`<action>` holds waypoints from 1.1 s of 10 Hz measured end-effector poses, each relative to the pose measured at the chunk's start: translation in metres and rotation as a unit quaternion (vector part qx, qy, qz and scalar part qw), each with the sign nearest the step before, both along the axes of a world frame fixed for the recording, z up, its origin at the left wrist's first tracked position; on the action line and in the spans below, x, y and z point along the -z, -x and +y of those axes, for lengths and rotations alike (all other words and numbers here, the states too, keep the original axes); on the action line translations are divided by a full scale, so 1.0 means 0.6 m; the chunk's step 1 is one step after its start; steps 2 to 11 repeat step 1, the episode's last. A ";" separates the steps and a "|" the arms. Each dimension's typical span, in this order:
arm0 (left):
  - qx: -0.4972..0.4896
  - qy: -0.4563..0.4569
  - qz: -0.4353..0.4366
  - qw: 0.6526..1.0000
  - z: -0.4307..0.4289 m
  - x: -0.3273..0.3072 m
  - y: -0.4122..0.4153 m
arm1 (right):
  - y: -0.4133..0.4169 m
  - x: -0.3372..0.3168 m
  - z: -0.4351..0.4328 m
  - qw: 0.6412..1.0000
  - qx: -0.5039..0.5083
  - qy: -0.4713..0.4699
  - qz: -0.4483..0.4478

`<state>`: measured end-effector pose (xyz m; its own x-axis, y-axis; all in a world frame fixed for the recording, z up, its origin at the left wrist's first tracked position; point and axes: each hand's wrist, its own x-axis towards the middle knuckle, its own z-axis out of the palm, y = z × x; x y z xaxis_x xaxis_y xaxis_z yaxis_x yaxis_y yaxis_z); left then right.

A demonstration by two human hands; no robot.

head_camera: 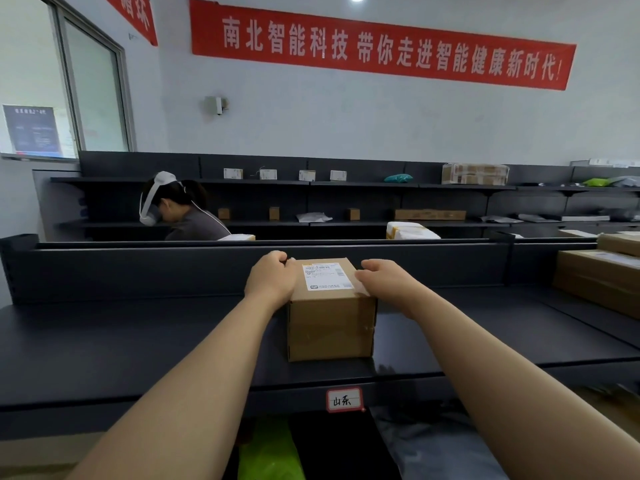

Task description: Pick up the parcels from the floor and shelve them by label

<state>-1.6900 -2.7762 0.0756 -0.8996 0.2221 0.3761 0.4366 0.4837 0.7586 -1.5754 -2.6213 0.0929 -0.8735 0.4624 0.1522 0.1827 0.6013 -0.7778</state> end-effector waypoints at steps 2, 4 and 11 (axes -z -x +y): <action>-0.005 -0.009 0.065 0.998 0.003 -0.015 -0.024 | -0.023 -0.003 0.007 0.999 0.021 -0.025 0.032; -0.005 -0.009 0.065 0.998 0.003 -0.015 -0.024 | -0.023 -0.003 0.007 0.999 0.021 -0.025 0.032; -0.005 -0.009 0.065 0.998 0.003 -0.015 -0.024 | -0.023 -0.003 0.007 0.999 0.021 -0.025 0.032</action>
